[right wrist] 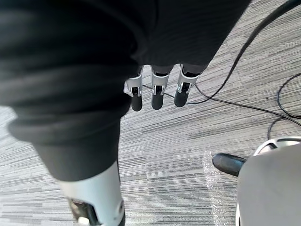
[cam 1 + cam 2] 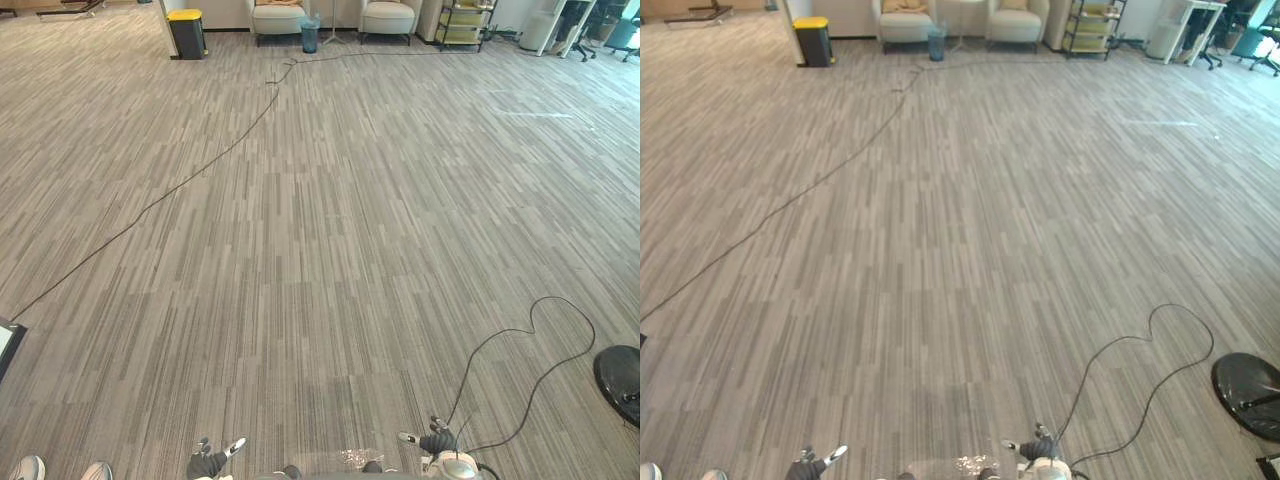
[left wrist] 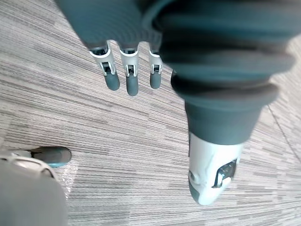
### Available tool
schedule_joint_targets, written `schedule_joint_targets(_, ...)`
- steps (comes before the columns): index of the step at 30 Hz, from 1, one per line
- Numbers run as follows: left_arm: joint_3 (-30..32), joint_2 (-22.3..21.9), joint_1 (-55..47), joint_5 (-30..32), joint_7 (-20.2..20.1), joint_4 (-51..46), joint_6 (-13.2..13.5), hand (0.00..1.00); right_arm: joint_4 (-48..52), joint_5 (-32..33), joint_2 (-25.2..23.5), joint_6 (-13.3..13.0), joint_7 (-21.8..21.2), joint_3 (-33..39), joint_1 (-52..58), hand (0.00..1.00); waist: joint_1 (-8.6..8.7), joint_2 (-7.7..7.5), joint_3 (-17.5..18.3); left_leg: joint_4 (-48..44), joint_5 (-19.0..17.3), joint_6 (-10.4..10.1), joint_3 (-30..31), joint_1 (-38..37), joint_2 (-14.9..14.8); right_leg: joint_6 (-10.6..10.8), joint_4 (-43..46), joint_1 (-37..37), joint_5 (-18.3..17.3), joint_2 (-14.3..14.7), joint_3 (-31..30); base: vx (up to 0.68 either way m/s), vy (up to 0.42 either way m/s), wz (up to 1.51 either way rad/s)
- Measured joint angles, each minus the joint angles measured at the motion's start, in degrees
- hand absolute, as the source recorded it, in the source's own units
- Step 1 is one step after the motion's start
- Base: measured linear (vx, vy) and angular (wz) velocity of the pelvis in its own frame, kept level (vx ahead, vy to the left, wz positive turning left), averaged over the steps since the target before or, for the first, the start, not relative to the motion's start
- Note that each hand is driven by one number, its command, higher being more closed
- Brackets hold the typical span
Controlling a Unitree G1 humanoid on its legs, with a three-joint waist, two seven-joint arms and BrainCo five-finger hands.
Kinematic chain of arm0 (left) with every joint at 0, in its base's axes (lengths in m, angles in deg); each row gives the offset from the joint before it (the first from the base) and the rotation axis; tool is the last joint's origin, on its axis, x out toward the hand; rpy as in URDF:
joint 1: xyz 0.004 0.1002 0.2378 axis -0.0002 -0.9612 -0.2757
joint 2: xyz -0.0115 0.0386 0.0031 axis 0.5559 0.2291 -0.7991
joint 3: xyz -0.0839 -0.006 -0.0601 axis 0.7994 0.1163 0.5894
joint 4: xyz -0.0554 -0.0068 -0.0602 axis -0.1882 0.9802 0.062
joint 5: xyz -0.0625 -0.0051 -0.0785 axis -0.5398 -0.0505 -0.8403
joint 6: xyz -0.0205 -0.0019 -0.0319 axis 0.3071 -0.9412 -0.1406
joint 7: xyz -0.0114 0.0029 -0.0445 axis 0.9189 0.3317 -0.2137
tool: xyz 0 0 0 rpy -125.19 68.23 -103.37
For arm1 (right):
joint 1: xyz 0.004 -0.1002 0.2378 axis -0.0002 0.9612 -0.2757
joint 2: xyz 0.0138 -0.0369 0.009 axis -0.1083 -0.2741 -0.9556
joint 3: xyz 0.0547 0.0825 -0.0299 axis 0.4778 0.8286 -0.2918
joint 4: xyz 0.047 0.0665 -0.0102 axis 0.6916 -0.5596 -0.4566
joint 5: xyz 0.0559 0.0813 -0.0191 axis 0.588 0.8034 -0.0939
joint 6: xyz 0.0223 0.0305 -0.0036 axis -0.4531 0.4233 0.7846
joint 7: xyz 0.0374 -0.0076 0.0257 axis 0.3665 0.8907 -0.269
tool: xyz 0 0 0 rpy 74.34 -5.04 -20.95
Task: Pick up cushions and gather them together orderly.
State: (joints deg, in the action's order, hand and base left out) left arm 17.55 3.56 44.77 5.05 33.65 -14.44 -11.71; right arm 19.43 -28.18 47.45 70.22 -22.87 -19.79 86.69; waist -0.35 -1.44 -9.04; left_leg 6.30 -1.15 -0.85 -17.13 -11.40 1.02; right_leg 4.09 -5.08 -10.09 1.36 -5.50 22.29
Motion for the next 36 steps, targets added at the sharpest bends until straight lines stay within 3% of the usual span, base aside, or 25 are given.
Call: schedule_joint_targets(36, -3.3, 1.9, 1.3, 0.3, -1.0, 2.5, -0.7, 0.0, -2.2, 2.3, -1.2, -0.1, -0.6, 0.1, -0.7, 0.0, -0.11, -0.38, -0.5, 0.0, -0.3, -0.2, 0.2, -0.7, 0.0, 0.2, 0.0, -1.4, -0.4, 0.0, 0.6, 0.0, 0.006, 0.0)
